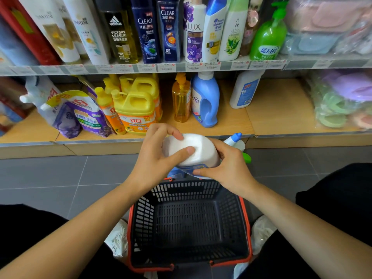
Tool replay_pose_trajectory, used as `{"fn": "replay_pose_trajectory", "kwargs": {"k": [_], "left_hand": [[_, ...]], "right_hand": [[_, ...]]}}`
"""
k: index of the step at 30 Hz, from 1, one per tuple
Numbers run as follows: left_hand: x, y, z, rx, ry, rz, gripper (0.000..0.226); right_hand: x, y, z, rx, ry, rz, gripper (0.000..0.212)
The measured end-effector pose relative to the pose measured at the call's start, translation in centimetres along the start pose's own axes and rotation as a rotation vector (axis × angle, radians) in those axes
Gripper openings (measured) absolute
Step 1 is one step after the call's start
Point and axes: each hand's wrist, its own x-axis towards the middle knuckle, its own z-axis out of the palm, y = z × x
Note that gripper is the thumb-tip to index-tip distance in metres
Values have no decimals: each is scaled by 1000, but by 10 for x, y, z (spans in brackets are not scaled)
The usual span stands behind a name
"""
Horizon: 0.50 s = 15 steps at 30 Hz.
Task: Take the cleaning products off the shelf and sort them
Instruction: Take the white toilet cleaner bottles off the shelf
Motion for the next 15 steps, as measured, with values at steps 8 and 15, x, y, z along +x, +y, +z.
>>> {"fn": "replay_pose_trajectory", "kwargs": {"k": [8,15], "left_hand": [[1,-5,2,-188,78,-157,28],[5,-9,-1,-389,86,-205,19]], "right_hand": [[1,1,2,-36,-21,-57,71],[4,2,-1,85,23,-20,67]]}}
